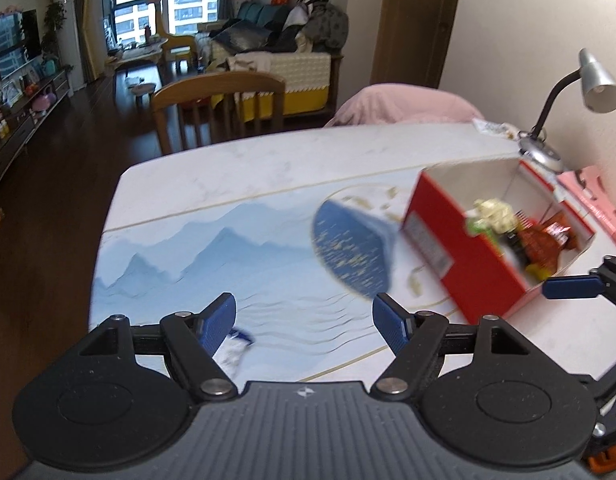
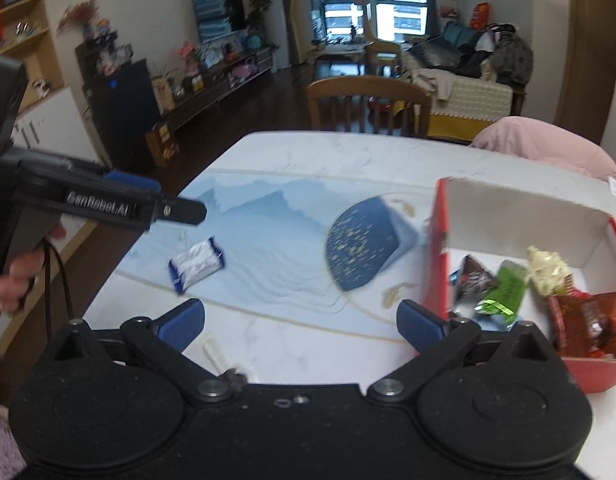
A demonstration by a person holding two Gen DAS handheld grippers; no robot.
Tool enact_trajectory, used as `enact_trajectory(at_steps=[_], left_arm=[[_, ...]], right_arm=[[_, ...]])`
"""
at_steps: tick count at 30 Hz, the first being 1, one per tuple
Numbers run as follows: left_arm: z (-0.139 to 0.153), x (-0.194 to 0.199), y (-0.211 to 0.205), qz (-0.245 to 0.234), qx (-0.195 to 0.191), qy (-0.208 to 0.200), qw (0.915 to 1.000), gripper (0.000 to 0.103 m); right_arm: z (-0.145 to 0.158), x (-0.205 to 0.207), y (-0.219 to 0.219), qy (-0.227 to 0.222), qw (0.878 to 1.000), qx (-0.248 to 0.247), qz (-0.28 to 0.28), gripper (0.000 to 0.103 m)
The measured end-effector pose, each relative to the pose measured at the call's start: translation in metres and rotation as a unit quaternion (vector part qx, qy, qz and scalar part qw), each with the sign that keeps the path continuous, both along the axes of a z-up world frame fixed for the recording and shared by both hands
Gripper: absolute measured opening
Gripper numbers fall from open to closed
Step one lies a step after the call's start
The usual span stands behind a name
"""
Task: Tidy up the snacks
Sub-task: 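Lift both tools out and move back over the last snacks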
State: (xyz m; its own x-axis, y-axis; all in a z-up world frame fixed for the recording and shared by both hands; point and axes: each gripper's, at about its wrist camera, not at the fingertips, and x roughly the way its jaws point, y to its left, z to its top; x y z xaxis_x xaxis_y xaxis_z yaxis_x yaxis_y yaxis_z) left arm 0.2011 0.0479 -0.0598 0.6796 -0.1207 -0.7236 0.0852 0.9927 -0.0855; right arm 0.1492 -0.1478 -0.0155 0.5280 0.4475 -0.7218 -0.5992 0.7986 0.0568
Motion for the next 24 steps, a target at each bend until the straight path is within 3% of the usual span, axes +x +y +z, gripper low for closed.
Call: enact_trajectory(at_steps=[7, 12, 18, 24], left_arm=[[-0.031, 0.005, 0.034, -0.003, 0.011, 0.035, 0.9993, 0.075], [-0.05, 0.005, 0.051, -0.016, -0.002, 0.055, 0.9984, 0.075], [-0.073, 0.008, 0.052, -0.025, 0.041, 0.063, 0.9969, 0.075], [-0.094, 0.022, 0.06, -0.033, 0.045, 0.083, 0.9949, 0.075]], right_arm=[[-0.027, -0.011, 0.023, 0.028, 0.999, -0.02, 0.023, 0.102], [-0.049, -0.019, 0.039, 0.049, 0.997, -0.043, 0.046, 0.101], [-0.074, -0.027, 0.05, 0.068, 0.994, -0.066, 0.062, 0.099], [-0.097, -0.029, 0.061, 0.082, 0.989, -0.091, 0.078, 0.093]])
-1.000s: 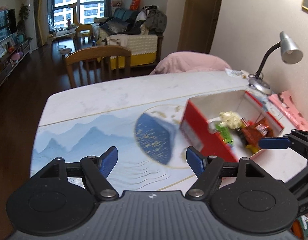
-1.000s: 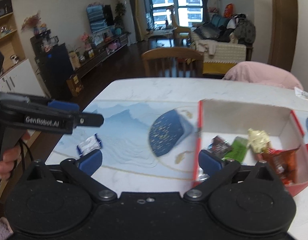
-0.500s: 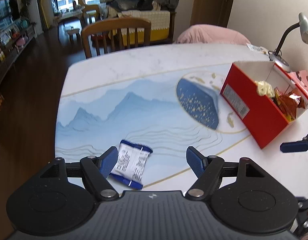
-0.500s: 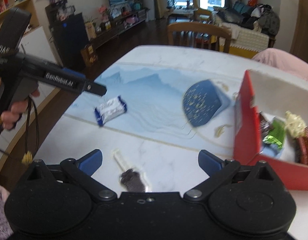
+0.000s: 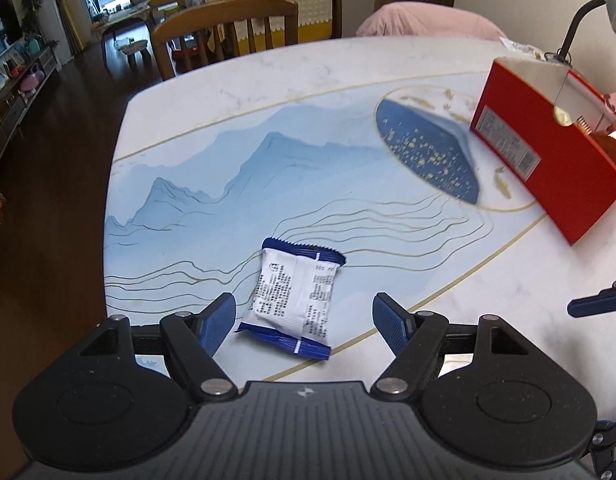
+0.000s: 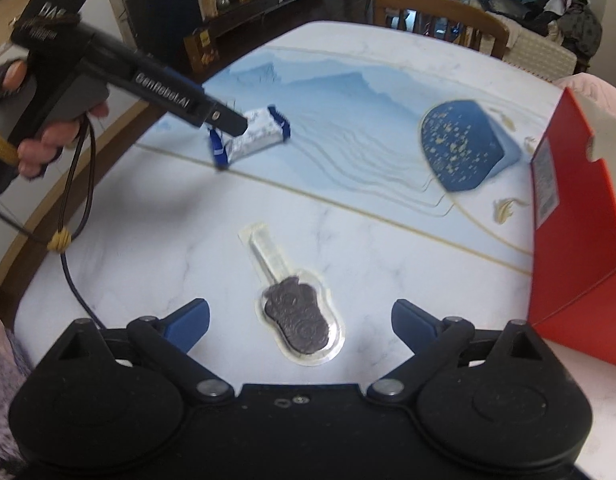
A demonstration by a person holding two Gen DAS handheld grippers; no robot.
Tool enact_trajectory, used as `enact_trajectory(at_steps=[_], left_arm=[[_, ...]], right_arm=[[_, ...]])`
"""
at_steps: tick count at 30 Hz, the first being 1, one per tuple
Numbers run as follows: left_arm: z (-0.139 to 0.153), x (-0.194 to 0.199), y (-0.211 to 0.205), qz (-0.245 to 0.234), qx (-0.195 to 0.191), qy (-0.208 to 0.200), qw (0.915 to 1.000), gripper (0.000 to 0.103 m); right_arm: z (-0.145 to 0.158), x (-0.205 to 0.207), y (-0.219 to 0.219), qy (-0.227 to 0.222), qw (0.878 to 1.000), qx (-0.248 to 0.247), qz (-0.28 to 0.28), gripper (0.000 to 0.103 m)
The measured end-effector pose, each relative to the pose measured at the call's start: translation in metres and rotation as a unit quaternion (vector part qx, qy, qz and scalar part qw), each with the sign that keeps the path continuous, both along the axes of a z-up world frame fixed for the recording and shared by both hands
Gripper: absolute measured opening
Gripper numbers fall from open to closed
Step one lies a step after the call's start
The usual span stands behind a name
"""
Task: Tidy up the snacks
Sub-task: 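Lift both tools out and move back over the last snacks, then grasp the white-blue packet with left tool while right tool grasps clear plastic tray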
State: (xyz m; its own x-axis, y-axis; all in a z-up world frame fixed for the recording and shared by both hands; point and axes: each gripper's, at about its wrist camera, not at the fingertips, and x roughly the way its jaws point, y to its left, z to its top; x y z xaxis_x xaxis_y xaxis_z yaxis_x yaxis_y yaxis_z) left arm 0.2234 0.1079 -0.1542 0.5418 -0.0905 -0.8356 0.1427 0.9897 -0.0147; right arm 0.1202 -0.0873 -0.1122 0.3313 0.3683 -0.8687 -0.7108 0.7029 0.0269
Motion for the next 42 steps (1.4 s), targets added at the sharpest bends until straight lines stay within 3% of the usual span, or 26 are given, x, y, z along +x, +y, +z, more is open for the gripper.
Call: enact_trajectory(at_steps=[11, 20, 29, 32, 37, 39, 42], left_arm=[[-0.022, 0.024, -0.001, -0.014, 0.01, 0.024, 0.9996, 0.075], [-0.034, 0.037, 0.001, -0.01, 0.015, 0.039, 0.9991, 0.075], [-0.04, 0.039, 0.003, -0.005, 0.007, 0.048, 0.9988, 0.075], [-0.04, 0.039, 0.003, -0.002, 0.003, 0.048, 0.9988, 0.075], [-0.038, 0.037, 0.001, -0.005, 0.003, 0.045, 0.999, 0.063], [-0.037, 0.037, -0.001, -0.007, 0.005, 0.046, 0.9989, 0.052], [-0.035, 0.037, -0.006, -0.005, 0.011, 0.046, 0.9989, 0.05]], right_arm=[[-0.019, 0.01, 0.01, 0.007, 1.0, -0.018, 0.007, 0.073], [-0.021, 0.012, 0.014, -0.01, 1.0, -0.024, 0.017, 0.066], [-0.019, 0.008, 0.016, -0.023, 0.999, -0.025, 0.026, 0.044], [-0.019, 0.009, 0.017, -0.025, 0.999, -0.024, 0.025, 0.043], [-0.018, 0.007, 0.017, -0.029, 0.999, -0.026, 0.02, 0.04], [-0.018, 0.007, 0.016, -0.03, 0.999, -0.026, 0.018, 0.04], [-0.018, 0.006, 0.014, -0.027, 0.999, -0.023, 0.008, 0.04]])
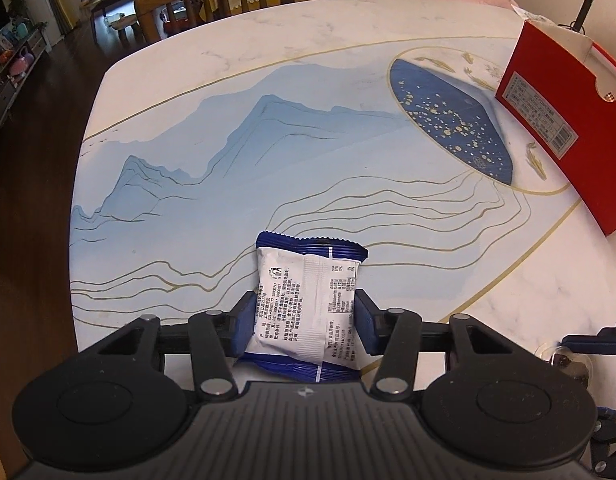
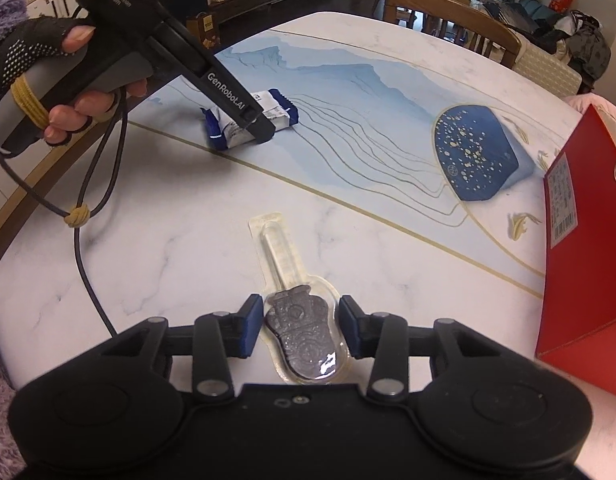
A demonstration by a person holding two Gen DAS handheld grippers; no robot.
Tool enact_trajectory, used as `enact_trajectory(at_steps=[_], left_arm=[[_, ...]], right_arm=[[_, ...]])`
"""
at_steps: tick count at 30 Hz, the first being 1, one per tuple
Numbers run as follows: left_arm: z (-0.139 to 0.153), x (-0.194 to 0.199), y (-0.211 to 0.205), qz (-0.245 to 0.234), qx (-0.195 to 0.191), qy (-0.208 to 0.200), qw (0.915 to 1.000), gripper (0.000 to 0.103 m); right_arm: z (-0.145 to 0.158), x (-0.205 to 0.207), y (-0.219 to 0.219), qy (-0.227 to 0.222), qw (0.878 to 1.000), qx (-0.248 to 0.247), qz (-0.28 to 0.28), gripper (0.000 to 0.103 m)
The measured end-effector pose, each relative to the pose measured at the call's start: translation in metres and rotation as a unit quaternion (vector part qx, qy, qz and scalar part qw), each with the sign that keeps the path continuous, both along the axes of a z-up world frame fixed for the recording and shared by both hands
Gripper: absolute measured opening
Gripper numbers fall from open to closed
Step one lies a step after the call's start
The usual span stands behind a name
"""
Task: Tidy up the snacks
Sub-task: 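Grasp the white-blue packet with left tool while right tool grasps clear plastic tray, then carry the white-blue packet and clear tray into the red box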
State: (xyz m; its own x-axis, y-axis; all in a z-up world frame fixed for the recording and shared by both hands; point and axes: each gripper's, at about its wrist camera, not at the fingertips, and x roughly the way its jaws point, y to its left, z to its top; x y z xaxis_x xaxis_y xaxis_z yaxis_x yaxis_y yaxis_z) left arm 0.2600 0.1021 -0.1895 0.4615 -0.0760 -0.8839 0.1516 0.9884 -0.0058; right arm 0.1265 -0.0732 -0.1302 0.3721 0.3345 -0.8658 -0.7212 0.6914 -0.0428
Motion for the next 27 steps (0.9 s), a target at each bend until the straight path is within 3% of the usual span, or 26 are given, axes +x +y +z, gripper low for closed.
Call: enact_trajectory(at_steps=[15, 27], left_arm=[[0.012, -0.017, -0.005, 0.047, -0.021, 0.003, 0.9987, 0.049], [0.057, -0.042, -0.027, 0.071, -0.051, -0.029, 0.9958, 0.049]], right_arm=[[0.016, 0.008, -0.028, 0.0, 0.997, 0.027, -0.075, 0.04], [0.062, 0.011, -0.067, -0.031, 0.987, 0.083, -0.132, 0.04]])
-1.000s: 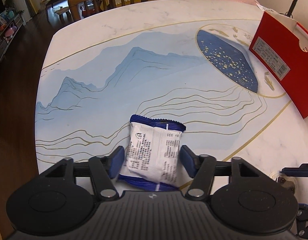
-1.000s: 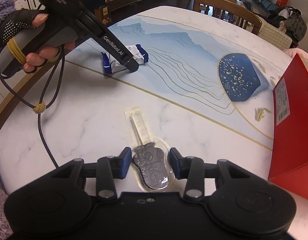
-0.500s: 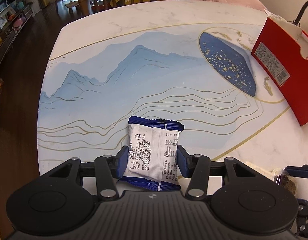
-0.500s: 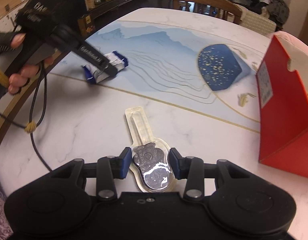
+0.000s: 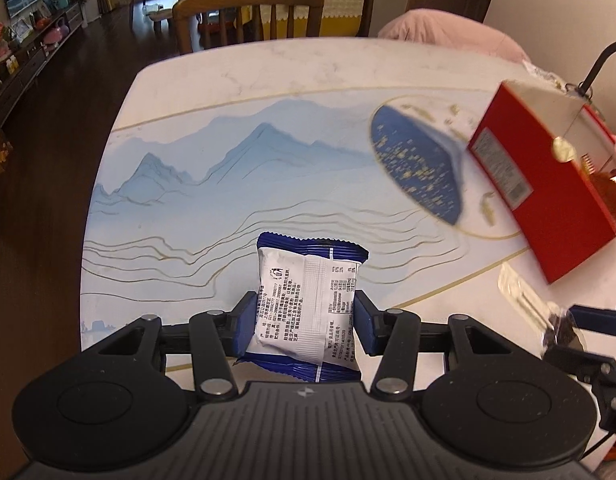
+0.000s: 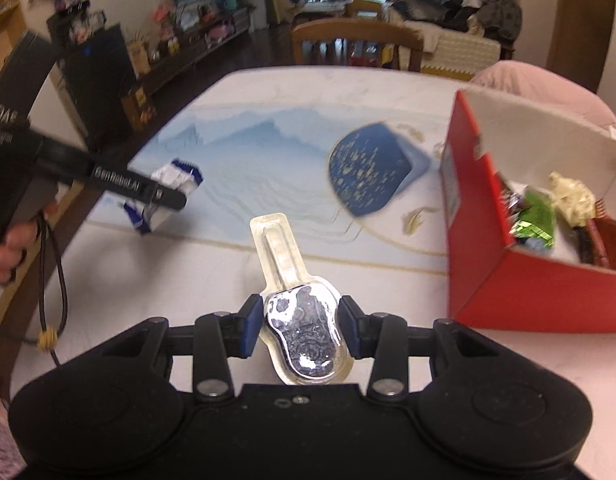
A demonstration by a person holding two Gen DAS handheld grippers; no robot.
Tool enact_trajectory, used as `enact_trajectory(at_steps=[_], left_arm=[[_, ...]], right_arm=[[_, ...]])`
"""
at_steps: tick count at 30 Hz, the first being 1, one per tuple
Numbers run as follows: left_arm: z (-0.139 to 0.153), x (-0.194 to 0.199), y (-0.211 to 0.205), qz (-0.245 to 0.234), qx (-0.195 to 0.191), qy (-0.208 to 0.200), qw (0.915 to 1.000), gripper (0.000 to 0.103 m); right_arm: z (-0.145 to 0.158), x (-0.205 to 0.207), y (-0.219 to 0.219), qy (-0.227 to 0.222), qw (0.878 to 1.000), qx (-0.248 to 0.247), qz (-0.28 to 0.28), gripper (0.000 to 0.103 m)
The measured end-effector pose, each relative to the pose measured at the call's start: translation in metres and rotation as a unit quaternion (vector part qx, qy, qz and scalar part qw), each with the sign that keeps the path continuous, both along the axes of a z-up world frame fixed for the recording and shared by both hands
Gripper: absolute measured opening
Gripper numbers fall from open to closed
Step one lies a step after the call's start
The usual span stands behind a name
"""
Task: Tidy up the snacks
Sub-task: 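Carry the white-blue packet and clear tray into the red box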
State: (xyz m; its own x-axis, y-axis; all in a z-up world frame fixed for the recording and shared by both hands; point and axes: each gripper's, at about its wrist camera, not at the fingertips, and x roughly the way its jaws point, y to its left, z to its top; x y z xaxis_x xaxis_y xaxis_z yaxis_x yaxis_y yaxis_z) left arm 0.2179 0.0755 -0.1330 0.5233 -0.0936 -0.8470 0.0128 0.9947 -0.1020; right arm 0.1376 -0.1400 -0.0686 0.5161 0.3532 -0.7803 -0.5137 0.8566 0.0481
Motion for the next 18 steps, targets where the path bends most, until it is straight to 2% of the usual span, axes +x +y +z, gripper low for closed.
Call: enact_trajectory(at_steps=[11, 18], left_arm=[[0.051, -0.009, -0.042, -0.005, -0.025, -0.039, 0.9989, 0.049], [0.076, -0.003, -0.078, -0.018, -0.033, -0.058, 0.9976, 0.049]], right_arm=[[0.047, 0.007, -0.04, -0.05, 0.997, 0.03, -0.041, 0.04], [0.066, 0.018, -0.071, -0.069, 0.995, 0.036, -0.065, 0.04]])
